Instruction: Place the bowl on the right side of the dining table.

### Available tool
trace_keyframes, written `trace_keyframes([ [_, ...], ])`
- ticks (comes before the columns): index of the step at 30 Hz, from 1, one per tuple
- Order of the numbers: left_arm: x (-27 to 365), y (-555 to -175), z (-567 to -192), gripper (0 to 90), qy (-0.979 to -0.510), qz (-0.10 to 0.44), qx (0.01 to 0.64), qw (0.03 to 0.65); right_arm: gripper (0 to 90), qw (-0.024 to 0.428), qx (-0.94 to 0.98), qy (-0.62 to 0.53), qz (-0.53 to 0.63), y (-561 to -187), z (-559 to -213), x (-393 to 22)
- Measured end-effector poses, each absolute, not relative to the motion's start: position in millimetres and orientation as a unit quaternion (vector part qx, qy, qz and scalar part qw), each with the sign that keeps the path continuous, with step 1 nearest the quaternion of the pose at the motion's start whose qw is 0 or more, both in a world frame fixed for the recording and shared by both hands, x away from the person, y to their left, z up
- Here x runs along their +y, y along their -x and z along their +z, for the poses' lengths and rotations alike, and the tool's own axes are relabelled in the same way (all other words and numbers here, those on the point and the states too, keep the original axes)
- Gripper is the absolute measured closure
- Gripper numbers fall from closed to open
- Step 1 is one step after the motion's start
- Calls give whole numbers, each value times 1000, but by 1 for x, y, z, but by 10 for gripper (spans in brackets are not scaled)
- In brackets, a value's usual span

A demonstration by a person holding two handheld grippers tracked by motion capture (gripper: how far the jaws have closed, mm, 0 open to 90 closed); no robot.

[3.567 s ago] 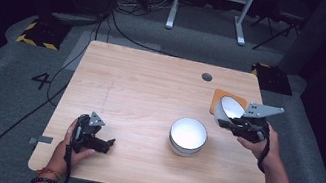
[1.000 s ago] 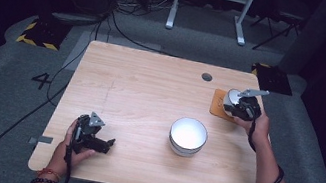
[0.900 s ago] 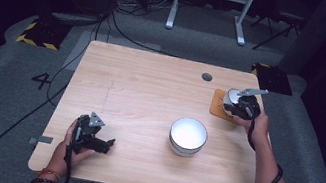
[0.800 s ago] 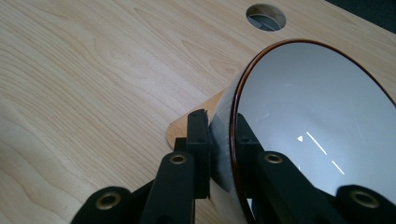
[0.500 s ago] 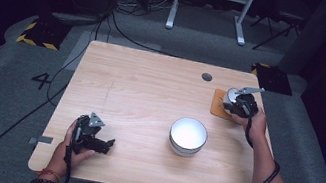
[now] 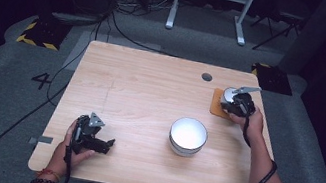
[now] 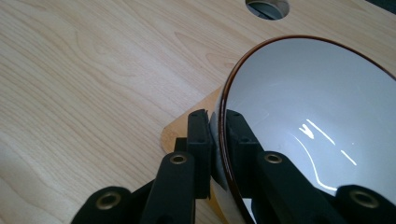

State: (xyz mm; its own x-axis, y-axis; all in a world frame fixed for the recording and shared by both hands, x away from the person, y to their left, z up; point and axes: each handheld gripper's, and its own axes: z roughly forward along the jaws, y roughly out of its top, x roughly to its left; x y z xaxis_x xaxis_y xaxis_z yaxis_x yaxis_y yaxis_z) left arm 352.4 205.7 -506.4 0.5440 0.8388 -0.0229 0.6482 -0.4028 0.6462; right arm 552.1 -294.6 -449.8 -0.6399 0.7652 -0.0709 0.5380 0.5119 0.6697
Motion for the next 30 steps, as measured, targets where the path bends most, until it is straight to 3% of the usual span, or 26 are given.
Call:
trace_keyframes([
  [30, 206, -352, -506, 5, -823, 155, 452, 308, 750, 173, 850, -384, 317, -551, -450, -296],
])
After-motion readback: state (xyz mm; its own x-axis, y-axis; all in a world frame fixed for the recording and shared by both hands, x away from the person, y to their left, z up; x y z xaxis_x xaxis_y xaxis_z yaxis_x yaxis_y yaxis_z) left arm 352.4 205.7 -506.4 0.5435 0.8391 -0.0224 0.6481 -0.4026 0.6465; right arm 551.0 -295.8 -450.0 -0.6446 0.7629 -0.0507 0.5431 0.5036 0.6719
